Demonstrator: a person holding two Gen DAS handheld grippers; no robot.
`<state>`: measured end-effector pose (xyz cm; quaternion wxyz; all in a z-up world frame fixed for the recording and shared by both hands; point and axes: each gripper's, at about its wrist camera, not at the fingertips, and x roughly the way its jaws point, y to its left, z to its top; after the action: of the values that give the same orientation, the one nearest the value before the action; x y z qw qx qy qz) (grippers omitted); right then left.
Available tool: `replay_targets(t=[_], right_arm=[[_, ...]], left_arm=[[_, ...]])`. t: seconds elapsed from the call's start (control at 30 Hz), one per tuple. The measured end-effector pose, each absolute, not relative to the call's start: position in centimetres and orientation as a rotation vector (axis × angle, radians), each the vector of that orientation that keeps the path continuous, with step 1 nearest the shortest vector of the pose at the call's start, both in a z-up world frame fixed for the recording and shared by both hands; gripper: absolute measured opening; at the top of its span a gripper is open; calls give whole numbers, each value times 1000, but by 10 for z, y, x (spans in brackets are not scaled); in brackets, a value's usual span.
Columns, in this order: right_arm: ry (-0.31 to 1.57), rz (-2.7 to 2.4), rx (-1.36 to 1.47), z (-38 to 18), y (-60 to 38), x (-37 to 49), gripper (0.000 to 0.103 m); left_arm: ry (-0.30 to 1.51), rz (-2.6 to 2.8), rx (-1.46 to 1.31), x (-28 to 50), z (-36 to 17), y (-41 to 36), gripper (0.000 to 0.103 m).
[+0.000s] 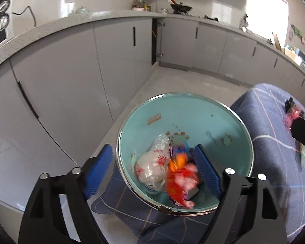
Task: Collect trash
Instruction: 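Open both tools to drop the red bag and checked cloth into the bucket, then move both open tools back over the remaining trash on the table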
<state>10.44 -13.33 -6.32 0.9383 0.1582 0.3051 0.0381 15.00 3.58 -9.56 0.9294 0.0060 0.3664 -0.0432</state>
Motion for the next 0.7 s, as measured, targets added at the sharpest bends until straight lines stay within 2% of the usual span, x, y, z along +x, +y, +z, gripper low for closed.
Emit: replay_targets(t=[0.03, 0.1, 0.17, 0.23, 0.7], right_arm=[[606, 81, 326, -61, -136, 99, 66], [573, 78, 327, -58, -140, 92, 82], [536, 59, 311, -54, -144, 82, 86], [525, 47, 300, -52, -151, 74, 88], [482, -49, 326, -46, -187, 32, 90]], left_arm=[[742, -92, 8, 147, -94, 36, 82], [720, -93, 9, 141, -88, 33, 86], [682, -87, 9, 133, -80, 30, 94], [656, -87, 9, 125, -74, 29, 97], [583, -108, 47, 86, -47, 7, 97]])
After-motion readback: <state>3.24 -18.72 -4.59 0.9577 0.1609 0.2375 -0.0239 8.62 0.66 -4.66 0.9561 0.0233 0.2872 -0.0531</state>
